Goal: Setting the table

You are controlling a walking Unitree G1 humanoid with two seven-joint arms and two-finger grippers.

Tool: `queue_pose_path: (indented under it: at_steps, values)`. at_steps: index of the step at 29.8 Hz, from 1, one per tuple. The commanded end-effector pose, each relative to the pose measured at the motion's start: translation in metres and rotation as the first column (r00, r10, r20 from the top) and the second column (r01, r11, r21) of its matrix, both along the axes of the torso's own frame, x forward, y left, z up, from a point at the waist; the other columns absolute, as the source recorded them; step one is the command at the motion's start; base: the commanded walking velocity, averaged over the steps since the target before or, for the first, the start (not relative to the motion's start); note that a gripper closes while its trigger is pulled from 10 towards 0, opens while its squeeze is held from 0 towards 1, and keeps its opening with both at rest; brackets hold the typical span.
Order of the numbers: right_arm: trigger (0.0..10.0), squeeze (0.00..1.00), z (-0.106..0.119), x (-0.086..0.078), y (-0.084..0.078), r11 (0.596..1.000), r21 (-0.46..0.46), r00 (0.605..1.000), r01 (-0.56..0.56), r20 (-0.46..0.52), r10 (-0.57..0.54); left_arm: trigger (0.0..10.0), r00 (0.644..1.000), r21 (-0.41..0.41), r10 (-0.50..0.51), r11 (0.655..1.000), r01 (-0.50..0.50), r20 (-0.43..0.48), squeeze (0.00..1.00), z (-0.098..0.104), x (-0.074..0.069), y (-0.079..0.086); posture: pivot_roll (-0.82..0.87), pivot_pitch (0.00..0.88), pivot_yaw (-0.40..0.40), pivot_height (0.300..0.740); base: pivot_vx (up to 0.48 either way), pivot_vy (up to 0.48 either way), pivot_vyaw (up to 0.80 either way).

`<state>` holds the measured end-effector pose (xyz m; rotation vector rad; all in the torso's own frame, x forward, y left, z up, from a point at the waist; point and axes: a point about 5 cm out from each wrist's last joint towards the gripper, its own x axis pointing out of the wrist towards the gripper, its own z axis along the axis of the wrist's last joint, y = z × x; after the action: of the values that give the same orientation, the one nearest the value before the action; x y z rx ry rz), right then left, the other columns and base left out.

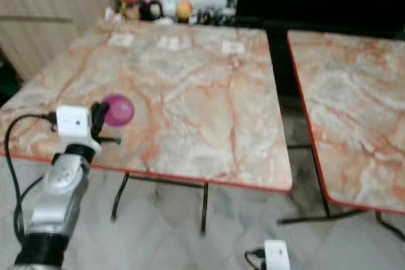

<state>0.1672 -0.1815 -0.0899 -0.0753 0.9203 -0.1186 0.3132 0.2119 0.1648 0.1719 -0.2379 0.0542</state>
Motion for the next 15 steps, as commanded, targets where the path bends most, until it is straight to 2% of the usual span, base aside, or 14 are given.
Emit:
queue_pose_path:
  at_steps: [1, 15]
  values:
    - [10.0, 0.00, -0.0022, -0.0050, 0.0009, 1.000, 0.009, 1.000, 0.010, -0.012, -0.010, 10.0, 0.999, -0.003, -0.026, 1.000, 0.026, 0.022, 0.00, 0.0060, 0.0018, -0.0068, 0.08, 0.007, -0.023, 0.740, 0.000, -0.465, 0.00]
    - [10.0, 0.00, -0.0023, -0.0054, 0.0006, 1.000, 0.006, 1.000, 0.015, -0.011, -0.015, 10.0, 0.999, -0.004, -0.042, 0.999, 0.042, 0.028, 0.00, 0.0084, 0.0036, -0.0095, 0.08, 0.000, -0.022, 0.740, 0.000, -0.463, 0.00]
